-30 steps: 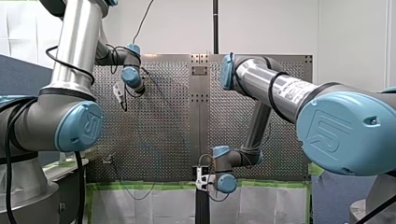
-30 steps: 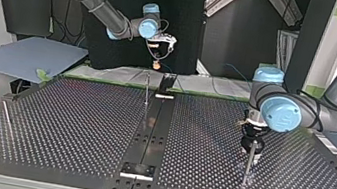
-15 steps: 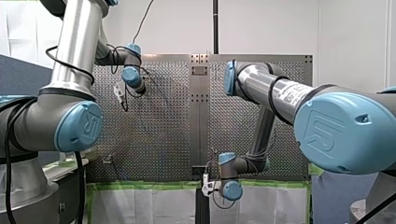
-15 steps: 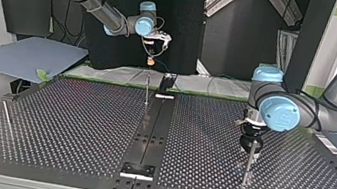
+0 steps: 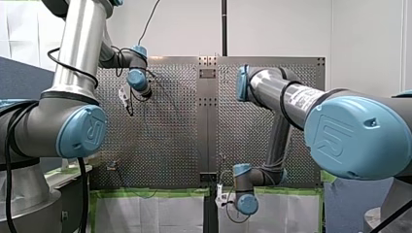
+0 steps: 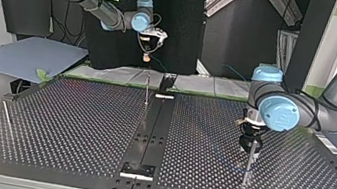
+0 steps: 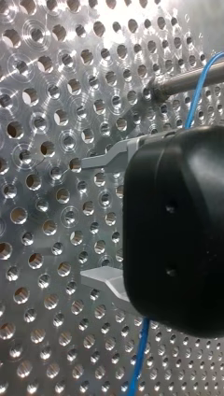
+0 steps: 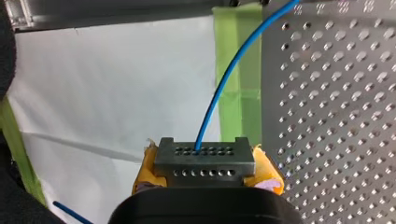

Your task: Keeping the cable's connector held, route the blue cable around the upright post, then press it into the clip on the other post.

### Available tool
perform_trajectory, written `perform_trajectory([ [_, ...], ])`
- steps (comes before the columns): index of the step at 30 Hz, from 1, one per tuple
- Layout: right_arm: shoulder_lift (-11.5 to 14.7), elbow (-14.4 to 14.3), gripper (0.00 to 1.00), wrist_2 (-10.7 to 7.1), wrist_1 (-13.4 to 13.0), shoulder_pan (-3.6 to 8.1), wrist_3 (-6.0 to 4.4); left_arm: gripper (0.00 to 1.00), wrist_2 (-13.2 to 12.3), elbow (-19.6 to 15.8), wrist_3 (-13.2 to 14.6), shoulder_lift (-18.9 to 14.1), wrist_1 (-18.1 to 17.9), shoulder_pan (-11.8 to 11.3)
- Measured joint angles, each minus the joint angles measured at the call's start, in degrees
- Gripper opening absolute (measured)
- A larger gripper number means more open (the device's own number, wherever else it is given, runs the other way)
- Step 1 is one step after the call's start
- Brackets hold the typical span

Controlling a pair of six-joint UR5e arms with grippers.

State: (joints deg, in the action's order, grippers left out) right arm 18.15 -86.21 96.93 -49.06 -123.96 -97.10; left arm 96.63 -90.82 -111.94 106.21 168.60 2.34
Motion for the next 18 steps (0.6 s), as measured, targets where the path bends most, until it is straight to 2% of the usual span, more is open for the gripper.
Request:
perform_trajectory([
  [4,-1.93,-0.20,0.00,0.16,-1.74,0.55,-0.05,1.00,0.01,0.02,-0.01,0.00,0.00,0.00],
  [10,-2.88,-0.26,0.00,0.18,-2.30,0.84,0.27,1.00,0.01,0.03,-0.01,0.02,0.02,-0.01],
  [14,-2.11,-1.33,0.00,0.14,-2.94,0.95,1.38,1.00,0.08,0.00,0.00,0.02,0.01,-0.01],
  [18,-0.26,-3.29,0.00,0.06,-4.73,1.37,1.68,1.00,0.31,0.01,0.01,0.02,-0.01,-0.02],
])
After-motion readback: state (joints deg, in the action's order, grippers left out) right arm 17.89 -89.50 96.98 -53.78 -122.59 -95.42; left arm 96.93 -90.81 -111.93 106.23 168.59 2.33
